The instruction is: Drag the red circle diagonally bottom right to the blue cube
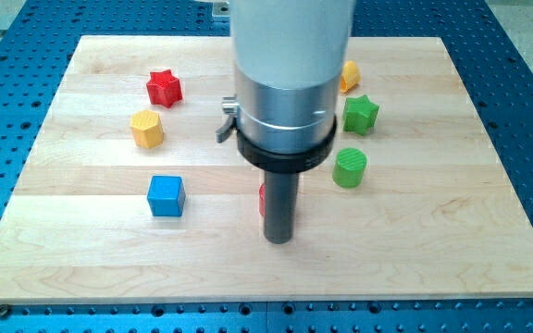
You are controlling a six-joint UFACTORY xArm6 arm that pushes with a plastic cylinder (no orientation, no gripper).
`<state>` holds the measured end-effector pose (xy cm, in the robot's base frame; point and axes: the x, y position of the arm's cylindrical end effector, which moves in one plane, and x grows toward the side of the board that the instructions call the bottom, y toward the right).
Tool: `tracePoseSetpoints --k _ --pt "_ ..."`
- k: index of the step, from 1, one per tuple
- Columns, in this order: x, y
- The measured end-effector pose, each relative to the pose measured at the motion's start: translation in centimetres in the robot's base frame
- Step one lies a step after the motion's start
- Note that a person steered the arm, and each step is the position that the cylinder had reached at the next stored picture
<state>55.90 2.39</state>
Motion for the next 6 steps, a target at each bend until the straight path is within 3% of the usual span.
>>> tracePoseSetpoints --k 3,6 --pt "-0.3 12.9" --pt "-0.2 12.8"
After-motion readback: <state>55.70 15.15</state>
